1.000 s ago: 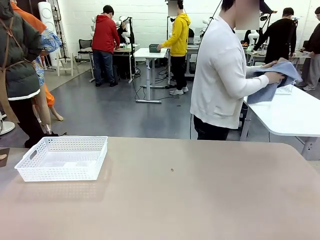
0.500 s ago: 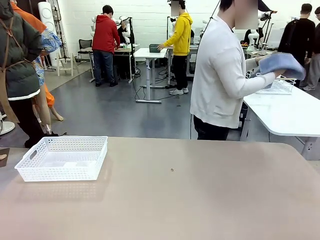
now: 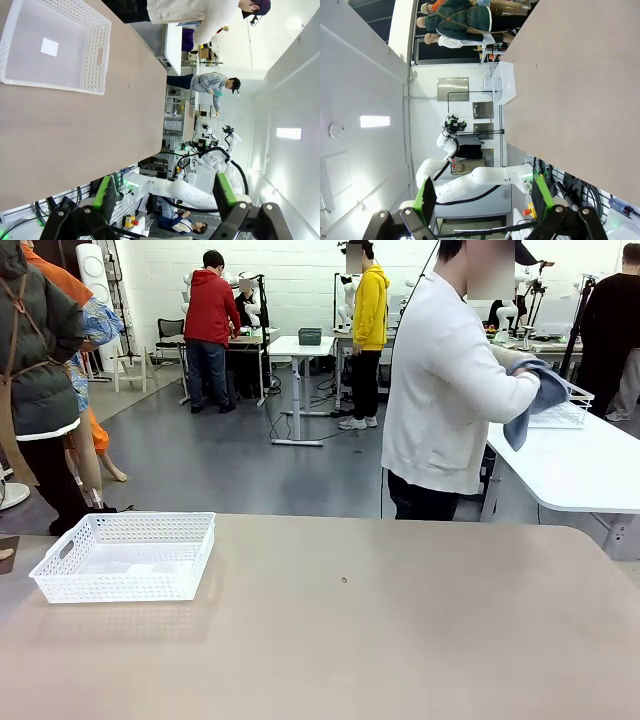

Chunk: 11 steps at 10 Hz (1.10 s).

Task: Clean and organize the cups into the basket.
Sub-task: Pick up the Organizing basket and move it to the center of the table, then pick up the Reusable plastic cup from the right side of the table and place it inside the Organizing basket.

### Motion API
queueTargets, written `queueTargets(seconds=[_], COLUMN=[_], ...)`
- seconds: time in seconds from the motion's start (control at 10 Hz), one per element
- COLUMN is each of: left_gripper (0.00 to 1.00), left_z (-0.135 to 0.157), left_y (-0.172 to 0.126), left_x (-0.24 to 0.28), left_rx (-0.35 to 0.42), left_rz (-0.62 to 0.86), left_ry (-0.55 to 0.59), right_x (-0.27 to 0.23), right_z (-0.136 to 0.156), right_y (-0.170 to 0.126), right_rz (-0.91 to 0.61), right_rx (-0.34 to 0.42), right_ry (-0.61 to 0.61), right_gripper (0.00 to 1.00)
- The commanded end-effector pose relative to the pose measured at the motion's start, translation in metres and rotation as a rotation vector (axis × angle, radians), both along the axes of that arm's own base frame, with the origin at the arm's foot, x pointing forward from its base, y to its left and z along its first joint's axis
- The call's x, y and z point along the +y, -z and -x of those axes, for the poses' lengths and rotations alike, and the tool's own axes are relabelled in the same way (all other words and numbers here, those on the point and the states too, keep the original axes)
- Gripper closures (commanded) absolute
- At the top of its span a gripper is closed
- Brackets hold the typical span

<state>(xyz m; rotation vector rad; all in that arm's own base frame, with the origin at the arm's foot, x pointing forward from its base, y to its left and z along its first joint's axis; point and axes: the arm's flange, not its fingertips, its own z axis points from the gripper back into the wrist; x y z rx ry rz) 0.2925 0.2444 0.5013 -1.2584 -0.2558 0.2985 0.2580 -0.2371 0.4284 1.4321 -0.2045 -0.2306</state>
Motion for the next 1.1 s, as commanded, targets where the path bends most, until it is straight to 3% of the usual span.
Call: queueTargets(seconds=[0.0,1.0], left_gripper=[0.00,0.00], left_z=[0.0024,0.0024], left_y=[-0.0012,-0.0012], left_x=[0.0012,0.0012], left_rx=[-0.004,-0.004], left_rz=[0.007,0.007], left_ry=[0.003,0.003], right_x=[0.0002,0.0002], right_z=[0.0000,0.0000], right_y=[-0.0010,-0.0010], right_rz=[-0.010,-0.010], right_rx=[-0.008,-0.008], right_ry=[-0.002,-0.002], right_gripper=[0.00,0.00])
